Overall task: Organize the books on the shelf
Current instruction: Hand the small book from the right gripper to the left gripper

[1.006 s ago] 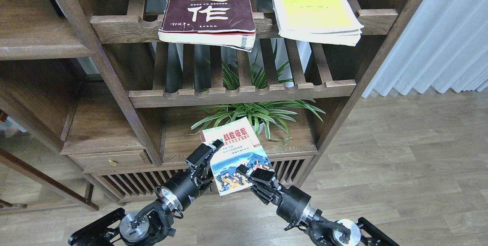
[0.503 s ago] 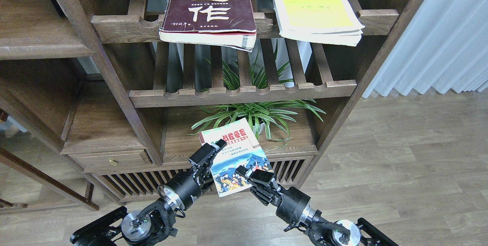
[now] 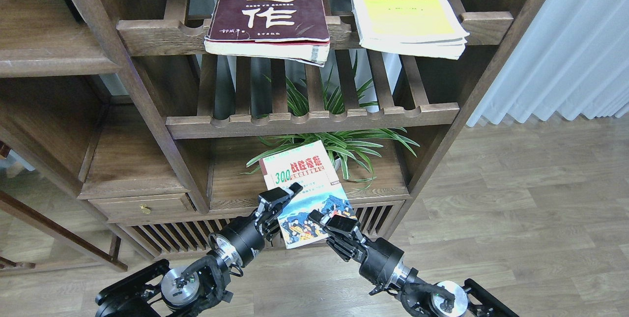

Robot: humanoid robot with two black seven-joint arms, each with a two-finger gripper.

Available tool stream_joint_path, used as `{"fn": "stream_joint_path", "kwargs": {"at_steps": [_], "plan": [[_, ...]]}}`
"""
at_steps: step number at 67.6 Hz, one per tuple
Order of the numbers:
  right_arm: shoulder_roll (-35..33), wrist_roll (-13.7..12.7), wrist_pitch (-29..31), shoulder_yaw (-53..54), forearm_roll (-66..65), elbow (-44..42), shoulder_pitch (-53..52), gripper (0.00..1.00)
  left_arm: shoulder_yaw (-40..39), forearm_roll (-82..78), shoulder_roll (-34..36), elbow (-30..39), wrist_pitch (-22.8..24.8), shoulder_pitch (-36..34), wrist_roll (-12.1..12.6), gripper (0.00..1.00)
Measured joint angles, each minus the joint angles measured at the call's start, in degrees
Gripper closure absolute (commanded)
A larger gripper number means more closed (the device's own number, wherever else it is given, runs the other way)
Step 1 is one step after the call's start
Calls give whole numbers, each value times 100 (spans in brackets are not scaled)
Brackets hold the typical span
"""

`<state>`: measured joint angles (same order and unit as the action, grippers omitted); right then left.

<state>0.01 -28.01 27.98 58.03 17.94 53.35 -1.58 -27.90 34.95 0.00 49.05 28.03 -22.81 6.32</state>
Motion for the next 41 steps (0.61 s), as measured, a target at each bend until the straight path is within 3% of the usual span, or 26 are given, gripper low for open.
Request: {"fn": "stream_joint_path", "kwargs": {"at_steps": [6,10,12,13,19,41], "plan": [[1,-1,0,-2,-13,-14,-12,65,6,-3,-4,-52,3,1,6,100],[1,-1,0,-7,-59,-28,-21,40,7,-6,-4,-70,2,-2,23,100],[1,-1,0,-14,-99,-38,-25,33,7,-7,-4,-75,2,-4,33,100],[1,-1,0,-23,-123,-44,-27,24,7,-7,-4,-76,2,-4,36,100],[2,-3,0,-130,-277,-61,-40,0,7,-9,-4,-80,-3,-14,57,100],[-1,-2,3,-539,-490,-189,-62,0,64,-74,0,19,-5,-17,123,100]]}}
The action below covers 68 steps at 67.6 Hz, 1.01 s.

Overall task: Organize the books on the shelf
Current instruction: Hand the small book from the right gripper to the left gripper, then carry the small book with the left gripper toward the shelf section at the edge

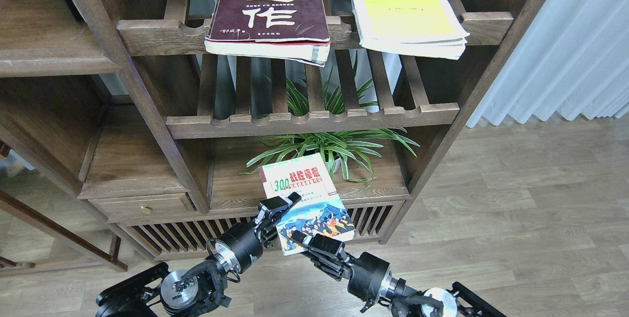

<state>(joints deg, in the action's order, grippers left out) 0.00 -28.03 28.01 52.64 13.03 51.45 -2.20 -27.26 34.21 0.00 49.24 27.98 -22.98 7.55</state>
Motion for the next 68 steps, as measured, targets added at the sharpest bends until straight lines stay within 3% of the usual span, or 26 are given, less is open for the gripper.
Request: {"fn": "stream_joint_path", "kwargs": {"at_steps": [10,28,52,68], "plan": [[0,5,0,17,-2,-210,-12,0,212,-60,473,212,0,38,80,100],[0,6,0,28,-3,-548,-111,0,387,-473,2301,663,3,72,162,100],[0,4,0,28,-3,-854,-375,0,301,-789,4870,1841,3,162,394,100],[0,3,0,26,-3,-866,-452,0,153,-870,6157,2511,3,179,403,100]]}}
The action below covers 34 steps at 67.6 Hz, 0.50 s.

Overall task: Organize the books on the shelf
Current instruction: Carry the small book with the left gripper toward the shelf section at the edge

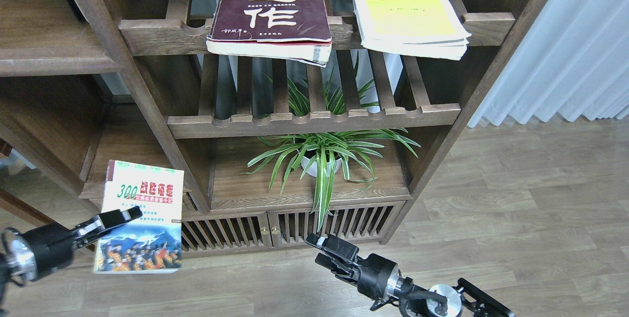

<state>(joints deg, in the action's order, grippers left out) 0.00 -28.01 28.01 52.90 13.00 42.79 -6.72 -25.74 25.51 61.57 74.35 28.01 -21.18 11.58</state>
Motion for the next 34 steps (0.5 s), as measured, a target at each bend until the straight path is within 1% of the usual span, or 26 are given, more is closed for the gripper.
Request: {"fn": "stream_joint_path", "kwargs": {"at_steps": [14,27,29,30,34], "plan": [[0,0,0,0,0,-14,-27,0,-342,-20,951,467,0,2,57,100],[0,0,0,0,0,-44,-48,0,-802,-37,1596,644,0,2,120,100],[0,0,0,1,0,-48,-56,0,-900,-37,1697,660,0,2,126,100],[0,0,0,5,0,-50,-63,0,-1065,-37,1854,683,0,1,130,99],[0,0,0,7,0,-52,-66,0,-1219,-38,2000,702,0,-2,134,99]]}}
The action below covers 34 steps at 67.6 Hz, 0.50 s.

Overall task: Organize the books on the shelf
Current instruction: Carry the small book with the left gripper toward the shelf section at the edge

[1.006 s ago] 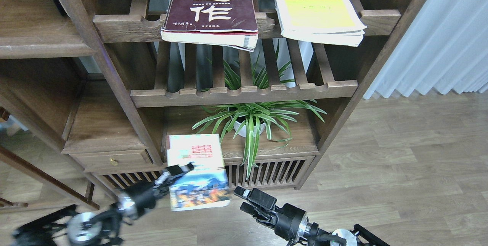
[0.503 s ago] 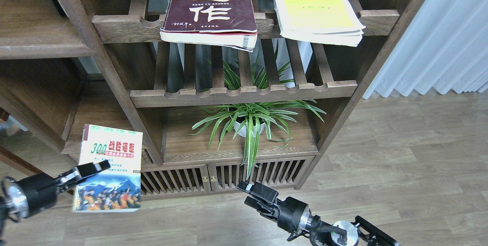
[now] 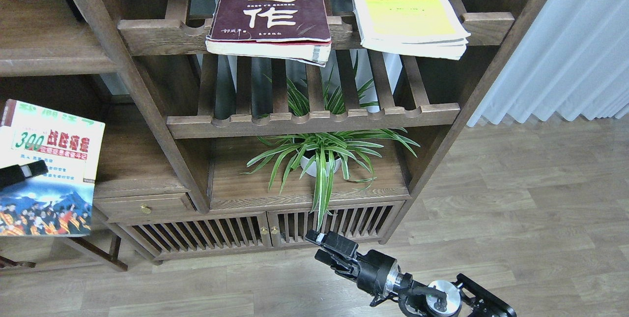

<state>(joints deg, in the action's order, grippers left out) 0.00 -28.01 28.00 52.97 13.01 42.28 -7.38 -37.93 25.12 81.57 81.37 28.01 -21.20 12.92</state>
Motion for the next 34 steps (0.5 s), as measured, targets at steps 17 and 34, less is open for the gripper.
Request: {"fn": "stream_joint_path", "kwargs": {"at_steps": [17,34], "plan": [[0,0,-1,4,1,-32,-9,0,-845,7,547,16,0,-12,-16,99],[0,0,-1,18,1,-44,-22,0,-1470,8,864,-102,0,-81,-16,100]]}}
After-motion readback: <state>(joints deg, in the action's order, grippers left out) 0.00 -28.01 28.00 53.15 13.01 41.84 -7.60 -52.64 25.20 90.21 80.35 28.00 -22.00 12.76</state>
